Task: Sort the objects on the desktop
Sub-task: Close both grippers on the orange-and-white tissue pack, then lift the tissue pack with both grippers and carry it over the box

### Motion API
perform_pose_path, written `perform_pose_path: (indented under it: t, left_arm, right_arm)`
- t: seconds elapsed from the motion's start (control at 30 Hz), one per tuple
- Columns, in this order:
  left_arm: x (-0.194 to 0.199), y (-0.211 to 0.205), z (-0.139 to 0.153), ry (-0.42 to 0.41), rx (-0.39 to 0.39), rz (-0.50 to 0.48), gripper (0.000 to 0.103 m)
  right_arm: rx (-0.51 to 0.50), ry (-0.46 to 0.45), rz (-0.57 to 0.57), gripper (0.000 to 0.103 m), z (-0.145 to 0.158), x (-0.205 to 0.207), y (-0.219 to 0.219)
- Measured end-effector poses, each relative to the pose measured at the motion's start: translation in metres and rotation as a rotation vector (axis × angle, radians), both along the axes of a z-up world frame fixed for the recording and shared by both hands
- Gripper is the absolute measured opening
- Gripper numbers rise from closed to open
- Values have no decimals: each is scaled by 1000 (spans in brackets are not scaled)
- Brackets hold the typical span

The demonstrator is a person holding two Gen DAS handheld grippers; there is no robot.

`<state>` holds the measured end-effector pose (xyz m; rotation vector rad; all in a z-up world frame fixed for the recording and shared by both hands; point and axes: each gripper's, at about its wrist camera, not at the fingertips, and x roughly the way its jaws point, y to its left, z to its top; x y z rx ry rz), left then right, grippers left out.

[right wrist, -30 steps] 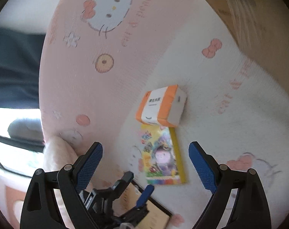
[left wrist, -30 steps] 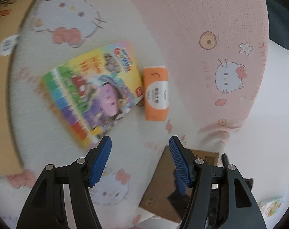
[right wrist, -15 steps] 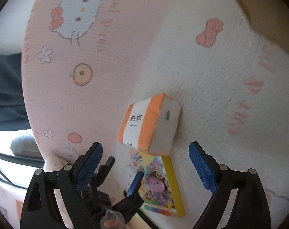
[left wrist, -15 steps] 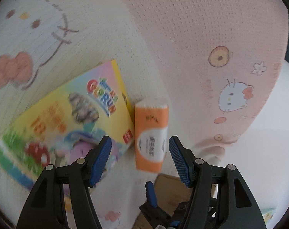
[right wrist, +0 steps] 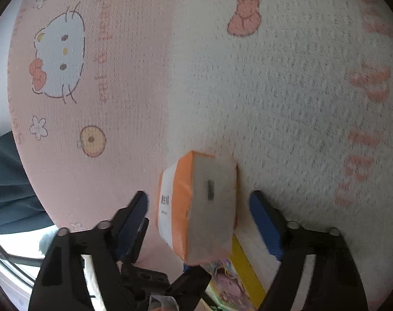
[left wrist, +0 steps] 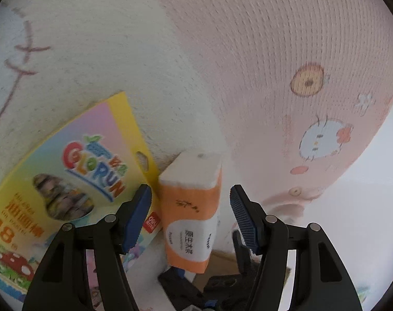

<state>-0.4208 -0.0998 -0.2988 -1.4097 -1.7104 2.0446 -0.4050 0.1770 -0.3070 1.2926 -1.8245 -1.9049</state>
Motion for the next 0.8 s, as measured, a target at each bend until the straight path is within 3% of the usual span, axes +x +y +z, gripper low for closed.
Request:
perform_pose_path:
  t: [0.13,0.3,0.33,0.37,0.57,0.8]
  left_arm:
    - [-4,10,7,3,-64,-17,67]
    - [-4,18,6,-3,-58,3,63]
    - [-4,19,7,-8,-73,7,59]
    - [-3,21,7,-23,-100,11,49]
    - [10,18,14,12,-77,80,46]
    - [24,14,60,112,-21,140,46]
  right_arm:
    - [7,-7,20,58,-4,-6,-6]
    - [44,13,34,47,-1,-12,-12]
    - [61,21,42,46,2,-13,-13]
    - [81,35,53,46,5,-14,-13]
    - [162,93,137,43,23,-22,-18]
    - [197,211,208,42,81,-32,-24]
